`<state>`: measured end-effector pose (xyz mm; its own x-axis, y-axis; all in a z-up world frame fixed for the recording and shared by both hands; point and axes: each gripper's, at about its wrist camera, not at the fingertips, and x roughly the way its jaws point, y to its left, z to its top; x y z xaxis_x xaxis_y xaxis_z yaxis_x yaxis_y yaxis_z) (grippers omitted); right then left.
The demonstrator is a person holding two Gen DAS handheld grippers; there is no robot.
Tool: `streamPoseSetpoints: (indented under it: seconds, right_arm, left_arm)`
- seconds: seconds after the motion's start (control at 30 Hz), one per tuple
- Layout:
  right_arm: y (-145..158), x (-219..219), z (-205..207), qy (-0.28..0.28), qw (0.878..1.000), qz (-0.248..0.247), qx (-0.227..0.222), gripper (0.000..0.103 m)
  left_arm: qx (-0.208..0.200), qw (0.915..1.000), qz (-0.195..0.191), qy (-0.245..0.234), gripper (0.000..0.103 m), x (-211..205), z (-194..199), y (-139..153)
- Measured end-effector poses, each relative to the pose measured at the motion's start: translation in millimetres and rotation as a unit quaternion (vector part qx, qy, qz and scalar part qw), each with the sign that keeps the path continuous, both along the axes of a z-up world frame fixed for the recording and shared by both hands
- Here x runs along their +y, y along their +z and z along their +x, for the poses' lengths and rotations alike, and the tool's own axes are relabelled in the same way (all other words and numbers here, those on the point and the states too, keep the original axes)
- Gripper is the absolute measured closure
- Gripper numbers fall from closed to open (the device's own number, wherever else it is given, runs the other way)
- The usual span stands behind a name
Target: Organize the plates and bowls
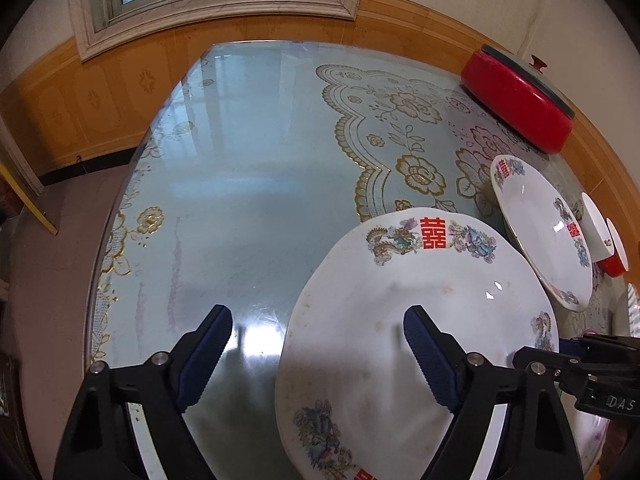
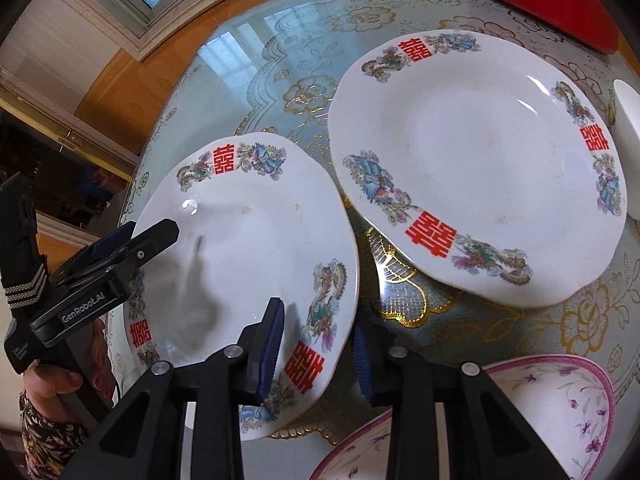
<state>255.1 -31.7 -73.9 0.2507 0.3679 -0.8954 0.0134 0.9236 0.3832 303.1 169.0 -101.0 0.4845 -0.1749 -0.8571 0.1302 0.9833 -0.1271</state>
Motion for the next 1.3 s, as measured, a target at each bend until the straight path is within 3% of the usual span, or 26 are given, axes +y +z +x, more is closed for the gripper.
streamPoseSetpoints:
  seconds: [0.27, 0.37, 0.5, 0.73, 1.3]
  right_arm:
    - [-5, 1, 7, -0.004, 1.000, 0.011, 0.008, 0.077]
    - [-5, 1, 7, -0.002, 1.000, 0.009, 0.006, 0.077]
    - [-4, 1, 5, -0.003, 1.000, 0.007, 0.003, 0.077]
    - [-3, 2, 4, -0.005, 1.000, 0.002, 0.005, 0.077]
    - [-4, 5, 5, -0.003, 1.000, 0.000, 0.008, 0.078]
  left_arm:
    - [0.015, 0.9996, -0.004, -0.025, 0.034, -9, 4, -8]
    - [0.015, 0.9993, 0.001, -0.035, 0.047, -14, 3, -9]
    - [0.010, 0.9992, 0.013, -0.038, 0.046, -14, 0, -8]
    - [0.005, 0.9995, 0.016, -0.027, 0.056, -10, -1, -4]
    - [-0.005, 0.9989, 0.018, -0.044, 0.054, -12, -10, -5]
